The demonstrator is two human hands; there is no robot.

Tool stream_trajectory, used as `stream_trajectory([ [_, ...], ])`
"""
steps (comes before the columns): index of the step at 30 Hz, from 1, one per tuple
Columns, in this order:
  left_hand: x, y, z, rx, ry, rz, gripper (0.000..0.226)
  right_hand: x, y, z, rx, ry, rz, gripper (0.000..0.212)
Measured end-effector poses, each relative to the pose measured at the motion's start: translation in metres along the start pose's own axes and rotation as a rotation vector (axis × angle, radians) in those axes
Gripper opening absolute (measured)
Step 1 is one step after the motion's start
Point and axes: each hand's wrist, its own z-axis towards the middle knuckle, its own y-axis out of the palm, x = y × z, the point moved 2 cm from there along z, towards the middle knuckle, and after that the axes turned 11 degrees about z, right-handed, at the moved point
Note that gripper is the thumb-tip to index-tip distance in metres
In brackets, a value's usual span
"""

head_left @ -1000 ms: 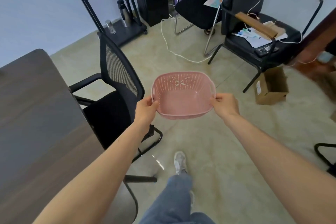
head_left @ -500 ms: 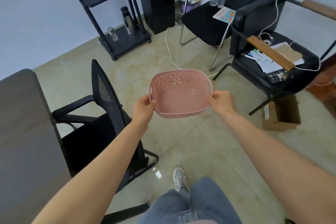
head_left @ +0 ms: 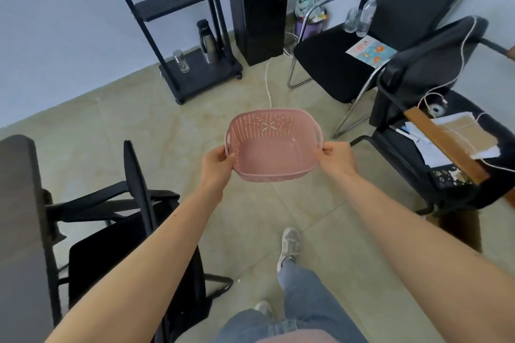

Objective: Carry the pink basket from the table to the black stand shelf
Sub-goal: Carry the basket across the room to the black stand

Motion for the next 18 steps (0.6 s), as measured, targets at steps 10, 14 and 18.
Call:
stream_trajectory([
  [10, 0.062, 0.012, 0.119, 0.09, -0.061, -0.092, 0.035, -0.081, 0.007, 0.135, -0.085, -0.074, -0.103, 0.043],
  [14, 0.078, 0.004, 0.169, 0.127, -0.065, -0.134, 0.037, -0.111, 0.029, 0.183, -0.129, -0.106, -0.139, 0.043],
  [18, 0.095, -0.01, 0.22, 0.157, -0.075, -0.159, 0.033, -0.144, 0.059, 0.23, -0.154, -0.134, -0.11, 0.037],
])
